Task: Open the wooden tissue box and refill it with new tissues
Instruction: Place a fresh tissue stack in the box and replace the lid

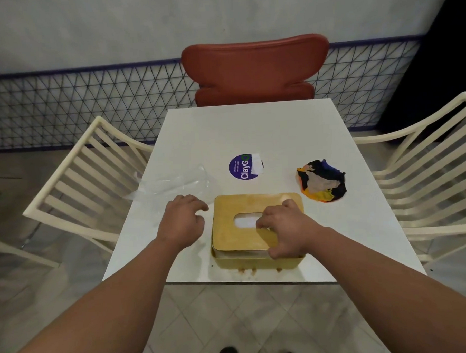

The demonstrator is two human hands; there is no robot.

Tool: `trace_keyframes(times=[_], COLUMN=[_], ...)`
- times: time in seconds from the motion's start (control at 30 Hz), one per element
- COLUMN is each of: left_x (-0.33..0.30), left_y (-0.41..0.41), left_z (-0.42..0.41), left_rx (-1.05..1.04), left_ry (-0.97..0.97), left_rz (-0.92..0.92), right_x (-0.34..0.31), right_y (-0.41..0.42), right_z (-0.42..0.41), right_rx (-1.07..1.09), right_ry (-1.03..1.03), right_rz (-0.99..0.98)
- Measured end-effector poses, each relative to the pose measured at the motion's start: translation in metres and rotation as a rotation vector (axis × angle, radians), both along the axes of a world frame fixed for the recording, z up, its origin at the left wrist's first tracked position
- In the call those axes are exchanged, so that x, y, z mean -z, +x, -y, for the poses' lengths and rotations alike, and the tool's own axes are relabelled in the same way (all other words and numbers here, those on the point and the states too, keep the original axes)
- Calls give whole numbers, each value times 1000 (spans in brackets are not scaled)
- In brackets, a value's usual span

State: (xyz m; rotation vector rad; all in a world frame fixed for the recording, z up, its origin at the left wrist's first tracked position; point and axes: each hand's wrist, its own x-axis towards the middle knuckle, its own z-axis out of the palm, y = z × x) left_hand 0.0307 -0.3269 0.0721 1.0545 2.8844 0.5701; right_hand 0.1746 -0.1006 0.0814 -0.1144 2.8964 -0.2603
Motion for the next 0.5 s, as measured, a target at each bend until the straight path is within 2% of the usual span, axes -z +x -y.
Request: trace_keyframes(times=[0.1, 0.27, 0.5], left_x=[-12, -20, -13], left_y=[7, 22, 29], left_z=[-17, -53, -72], left_rx=[42, 207, 293], left_ry=[54, -194, -392], left_rz=[-78, -85, -71], right_x=[0, 2, 6], right_y=[-1, -1, -1], right_z=[1, 1, 3], right_rx=[0, 4, -1], right_ry=[14, 20, 21], right_rz=[-1, 18, 57])
